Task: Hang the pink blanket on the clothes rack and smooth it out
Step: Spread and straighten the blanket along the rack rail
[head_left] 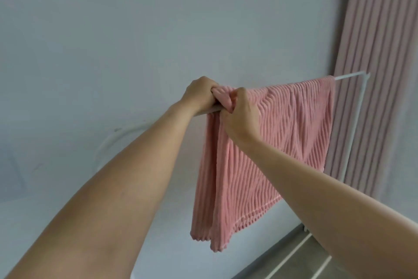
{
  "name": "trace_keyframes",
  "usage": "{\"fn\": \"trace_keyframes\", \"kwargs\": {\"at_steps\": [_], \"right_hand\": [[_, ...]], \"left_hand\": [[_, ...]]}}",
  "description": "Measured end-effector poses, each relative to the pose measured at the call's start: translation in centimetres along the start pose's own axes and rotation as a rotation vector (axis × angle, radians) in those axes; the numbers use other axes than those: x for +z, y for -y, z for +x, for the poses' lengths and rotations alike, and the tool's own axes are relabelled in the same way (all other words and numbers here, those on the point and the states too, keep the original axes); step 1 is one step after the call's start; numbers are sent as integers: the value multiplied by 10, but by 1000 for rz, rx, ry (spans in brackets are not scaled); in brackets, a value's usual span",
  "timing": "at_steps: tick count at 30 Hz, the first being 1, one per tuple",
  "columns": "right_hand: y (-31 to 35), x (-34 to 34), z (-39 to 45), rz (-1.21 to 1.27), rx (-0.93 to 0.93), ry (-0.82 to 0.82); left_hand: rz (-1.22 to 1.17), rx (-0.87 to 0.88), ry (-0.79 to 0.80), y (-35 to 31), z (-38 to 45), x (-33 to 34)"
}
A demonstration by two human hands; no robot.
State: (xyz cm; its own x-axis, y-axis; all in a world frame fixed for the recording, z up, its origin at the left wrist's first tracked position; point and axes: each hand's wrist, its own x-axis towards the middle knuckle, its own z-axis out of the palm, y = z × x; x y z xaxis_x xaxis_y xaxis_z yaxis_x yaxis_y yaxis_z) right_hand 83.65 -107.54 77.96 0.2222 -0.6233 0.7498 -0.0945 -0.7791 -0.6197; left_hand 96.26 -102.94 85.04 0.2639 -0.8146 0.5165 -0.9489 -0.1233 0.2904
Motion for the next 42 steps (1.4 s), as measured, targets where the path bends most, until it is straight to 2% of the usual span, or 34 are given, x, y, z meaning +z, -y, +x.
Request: {"fn": "trace_keyframes", "kwargs": {"at_steps": [2, 4, 9, 11, 13, 15, 17, 21, 23, 28, 30, 32, 34, 35, 37, 40, 42], "right_hand": [[-12, 7, -11, -64, 74, 76], [-18, 13, -16, -87, 106, 99], [-15, 31, -33, -267, 10, 203], [-10, 36, -41, -275, 12, 242], [-5, 39, -49, -264, -18, 246], [-1, 39, -58, -226, -43, 180], [2, 40, -68, -175, -21, 123], [7, 53, -93, -202, 59, 162], [7, 62, -104, -167, 82, 179], [8, 68, -126, -168, -33, 303], [7, 61, -134, -257, -79, 343], [-1, 57, -145, -334, -42, 324], [-16, 59, -159, -386, 47, 309], [-26, 63, -167, -416, 98, 317], [-43, 70, -182, -473, 228, 352], [-73, 80, -202, -508, 451, 368], [-86, 83, -210, -508, 576, 341]], "left_hand": [[53, 55, 50, 6, -6, -14], [158, 104, 36, 9, -15, -27], [266, 204, -158, 16, -39, -42], [282, 180, -103, 17, -50, -44], [225, 84, 58, 19, -59, -50], [139, -9, 218, 26, -67, -57], [99, -34, 227, 29, -73, -61], [151, 44, 81, 23, -81, -54], [178, 106, -40, 19, -87, -46], [116, 345, -676, 16, -130, 5], [-15, 302, -802, 20, -154, 37], [-201, 86, -846, 28, -175, 64], [-323, -230, -790, 41, -188, 84], [-349, -395, -691, 48, -191, 91], [-425, -663, -378, 65, -192, 104], [-610, -768, 97, 84, -197, 129], [-548, -712, 172, 92, -200, 145]]}}
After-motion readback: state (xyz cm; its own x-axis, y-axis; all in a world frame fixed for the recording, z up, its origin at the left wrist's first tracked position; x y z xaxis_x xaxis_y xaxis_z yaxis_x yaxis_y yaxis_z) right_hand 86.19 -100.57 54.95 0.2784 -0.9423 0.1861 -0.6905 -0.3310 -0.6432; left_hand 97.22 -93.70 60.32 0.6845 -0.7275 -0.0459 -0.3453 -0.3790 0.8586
